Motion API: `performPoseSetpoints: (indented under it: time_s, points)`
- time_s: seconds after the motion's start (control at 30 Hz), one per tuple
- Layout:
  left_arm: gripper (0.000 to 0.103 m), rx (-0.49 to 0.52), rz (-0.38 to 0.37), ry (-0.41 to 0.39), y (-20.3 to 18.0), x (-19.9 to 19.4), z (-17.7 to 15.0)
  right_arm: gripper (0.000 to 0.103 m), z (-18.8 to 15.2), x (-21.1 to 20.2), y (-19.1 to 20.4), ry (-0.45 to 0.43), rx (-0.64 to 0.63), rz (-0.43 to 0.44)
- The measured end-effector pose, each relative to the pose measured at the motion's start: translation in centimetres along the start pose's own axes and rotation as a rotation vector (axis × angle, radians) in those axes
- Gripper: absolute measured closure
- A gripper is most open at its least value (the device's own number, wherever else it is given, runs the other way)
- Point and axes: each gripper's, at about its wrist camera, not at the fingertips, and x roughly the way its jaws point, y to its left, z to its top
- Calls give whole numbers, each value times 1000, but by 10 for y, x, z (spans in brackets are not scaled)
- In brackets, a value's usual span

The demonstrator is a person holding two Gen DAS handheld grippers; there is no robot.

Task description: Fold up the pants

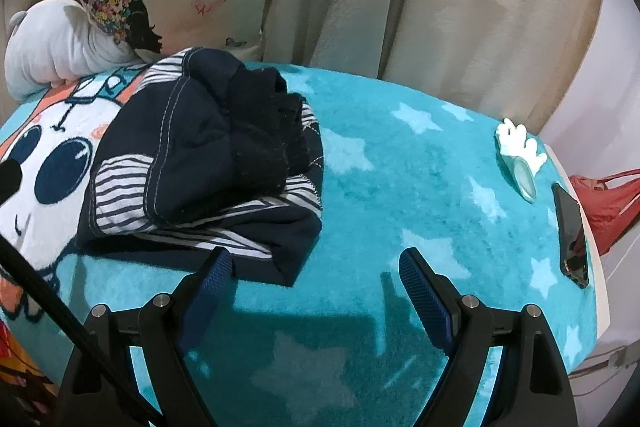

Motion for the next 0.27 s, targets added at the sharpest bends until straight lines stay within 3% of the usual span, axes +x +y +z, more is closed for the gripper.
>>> performPoseSetpoints:
  time_s: [0.27]
  points:
    - [0,-5,30,19,3,2,-4,15,-1,0,5,2,-1,10]
